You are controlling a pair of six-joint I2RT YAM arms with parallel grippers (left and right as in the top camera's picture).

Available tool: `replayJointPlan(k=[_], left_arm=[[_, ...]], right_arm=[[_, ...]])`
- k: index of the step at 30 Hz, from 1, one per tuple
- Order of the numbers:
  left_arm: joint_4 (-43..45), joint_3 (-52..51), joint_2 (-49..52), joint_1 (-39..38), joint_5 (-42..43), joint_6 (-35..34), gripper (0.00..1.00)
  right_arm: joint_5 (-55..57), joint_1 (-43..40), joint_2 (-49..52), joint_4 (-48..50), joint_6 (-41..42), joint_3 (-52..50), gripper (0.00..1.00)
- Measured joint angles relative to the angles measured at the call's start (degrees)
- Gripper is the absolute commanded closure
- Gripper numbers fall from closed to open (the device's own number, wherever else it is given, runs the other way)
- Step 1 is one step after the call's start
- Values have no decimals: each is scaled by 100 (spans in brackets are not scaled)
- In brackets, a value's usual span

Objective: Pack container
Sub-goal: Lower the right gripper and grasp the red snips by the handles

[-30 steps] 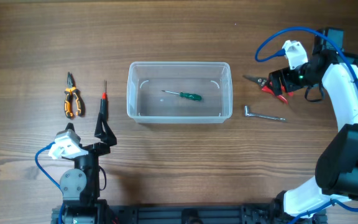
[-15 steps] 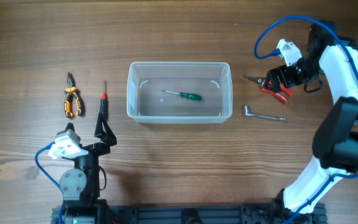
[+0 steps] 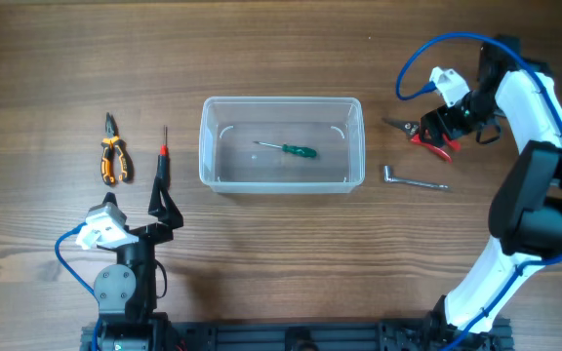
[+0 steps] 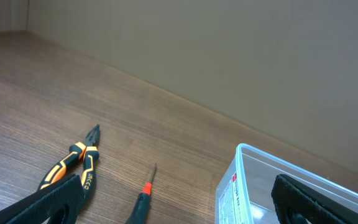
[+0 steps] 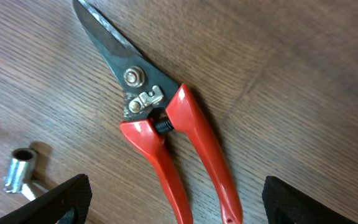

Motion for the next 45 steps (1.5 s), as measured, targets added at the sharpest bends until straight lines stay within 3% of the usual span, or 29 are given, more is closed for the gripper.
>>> replayJointPlan(k=[6, 16, 34, 45], left_arm=[[0, 0, 0, 0, 0, 0, 0], [0, 0, 0, 0, 0, 0, 0], [0, 0, 0, 0, 0, 0, 0], [0, 0, 0, 0, 0, 0, 0]], right_arm=[[-4, 0, 385, 20, 0, -2, 14], [-28, 0, 459, 63, 76, -11, 25], [-852, -7, 474, -66, 2035, -11, 25], [-1266, 157, 490, 24, 2522, -11, 25]])
